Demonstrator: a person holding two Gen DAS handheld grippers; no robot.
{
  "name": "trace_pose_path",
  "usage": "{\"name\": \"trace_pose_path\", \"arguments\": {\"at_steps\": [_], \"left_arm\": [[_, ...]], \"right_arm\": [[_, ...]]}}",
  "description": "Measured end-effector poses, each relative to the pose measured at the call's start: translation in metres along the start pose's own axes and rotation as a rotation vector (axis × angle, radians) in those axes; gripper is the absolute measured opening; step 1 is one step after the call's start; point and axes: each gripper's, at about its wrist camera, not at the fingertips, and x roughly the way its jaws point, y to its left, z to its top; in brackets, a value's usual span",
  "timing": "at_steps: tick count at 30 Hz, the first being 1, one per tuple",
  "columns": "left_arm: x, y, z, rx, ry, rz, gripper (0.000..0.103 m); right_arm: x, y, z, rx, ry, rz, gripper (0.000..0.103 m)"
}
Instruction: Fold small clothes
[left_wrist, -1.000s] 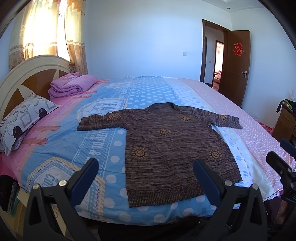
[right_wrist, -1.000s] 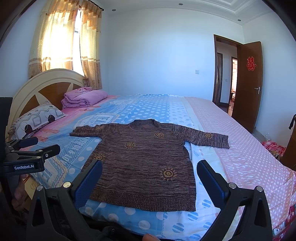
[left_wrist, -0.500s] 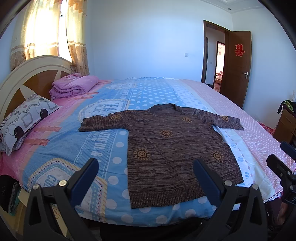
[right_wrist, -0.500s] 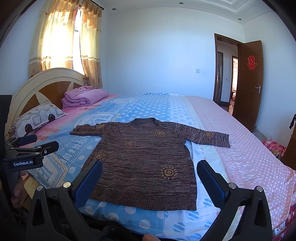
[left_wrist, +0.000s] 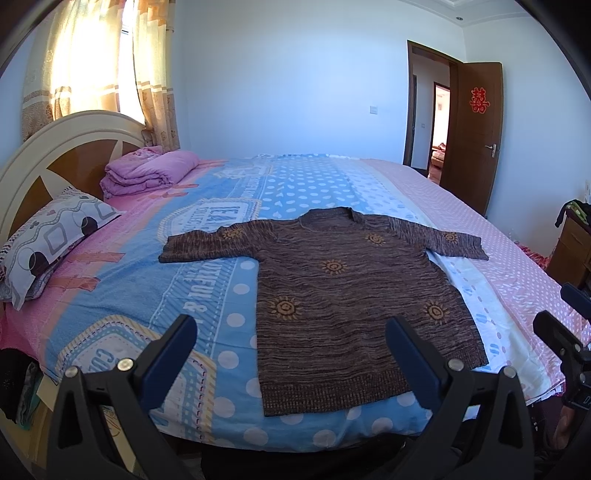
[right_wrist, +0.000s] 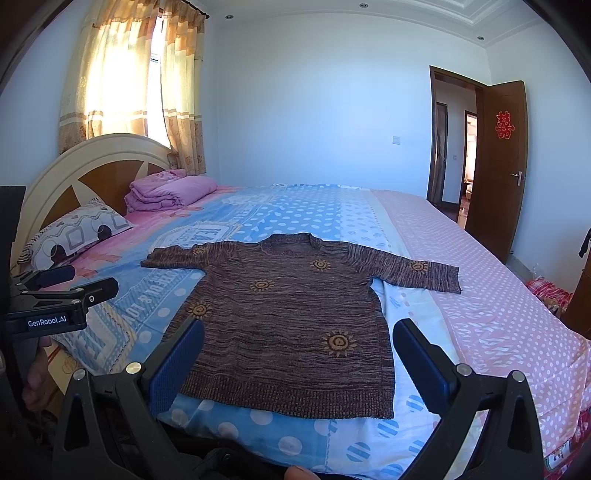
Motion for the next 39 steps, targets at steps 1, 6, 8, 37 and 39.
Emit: {"name": "trace_pose_path", "arguments": {"at_steps": [1,6,8,37,39], "left_arm": [[0.000,0.001,0.000,-0.001,0.000,-0.001,0.103],[0.000,0.002,0.000,0.000,0.001,0.000,0.103],[0.000,0.001,0.000,0.000,0.000,0.000,0.103],[0.045,-0.003,0.006,0.078,0.029,0.040,0.103],[0.057,-0.003,0.015,0.079,0.029,0.032,0.103]], "right_arm": [[0.000,0.000,0.000,0.001,0.000,0.000,0.102],[0.000,0.000,0.001,0.002,0.000,0.001,0.102],[0.000,-0.001,0.000,0.002,-0.001,0.005,0.102],[0.050,-0.038,-0.002,0.072,0.053,0.117,0.101],[0.065,-0.055,0.004,0.091,0.056,0.093,0.097]]}}
